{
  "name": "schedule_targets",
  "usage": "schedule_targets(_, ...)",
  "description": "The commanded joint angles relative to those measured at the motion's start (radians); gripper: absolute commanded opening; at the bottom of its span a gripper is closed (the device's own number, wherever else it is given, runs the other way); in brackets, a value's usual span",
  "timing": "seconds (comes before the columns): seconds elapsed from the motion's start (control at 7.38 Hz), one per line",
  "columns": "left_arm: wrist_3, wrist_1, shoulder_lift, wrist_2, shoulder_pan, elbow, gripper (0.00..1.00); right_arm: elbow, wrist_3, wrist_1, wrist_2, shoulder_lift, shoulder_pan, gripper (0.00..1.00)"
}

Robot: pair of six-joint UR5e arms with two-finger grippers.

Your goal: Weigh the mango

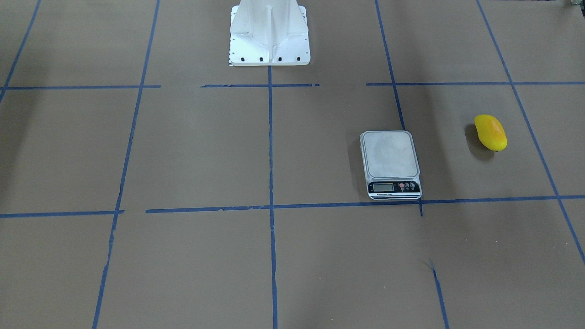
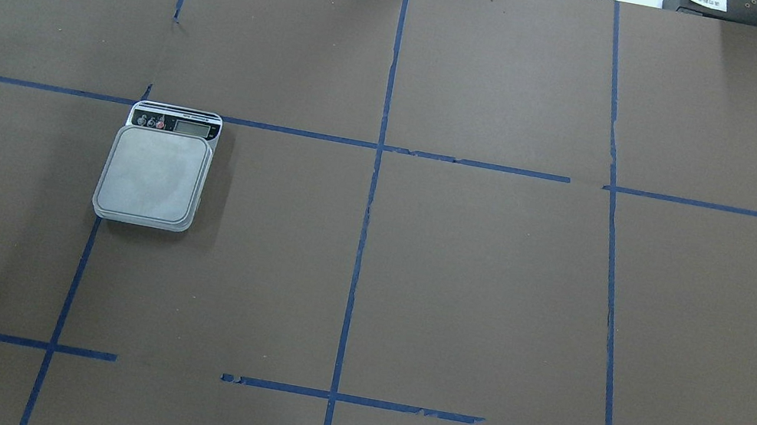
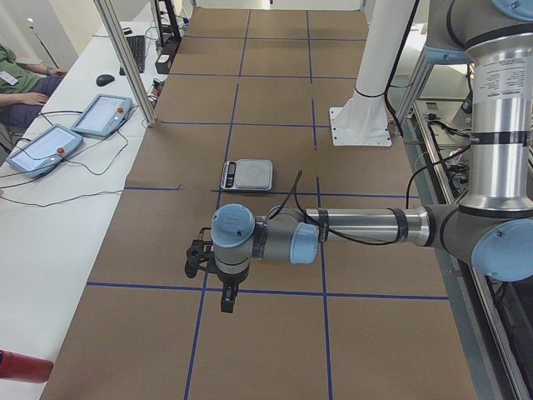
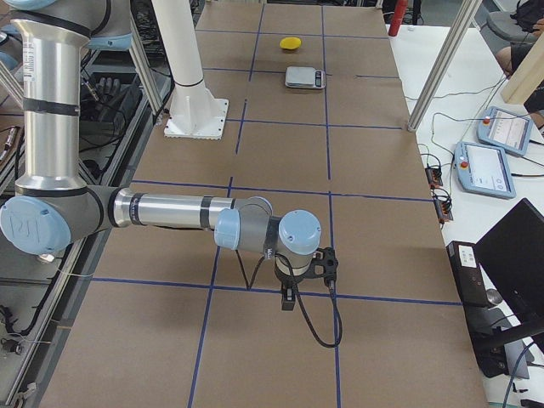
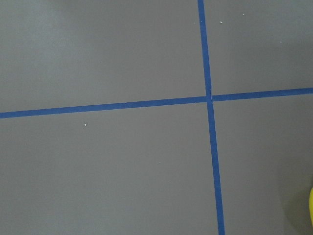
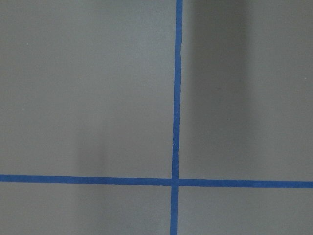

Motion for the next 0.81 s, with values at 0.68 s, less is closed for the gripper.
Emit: schedule_targets(0.68,-0.358,-0.197,0.017,-0.002,0.214,-0.066,1.0,0.0,0.0,-0.001,0.0,0.0,0.0,1.0)
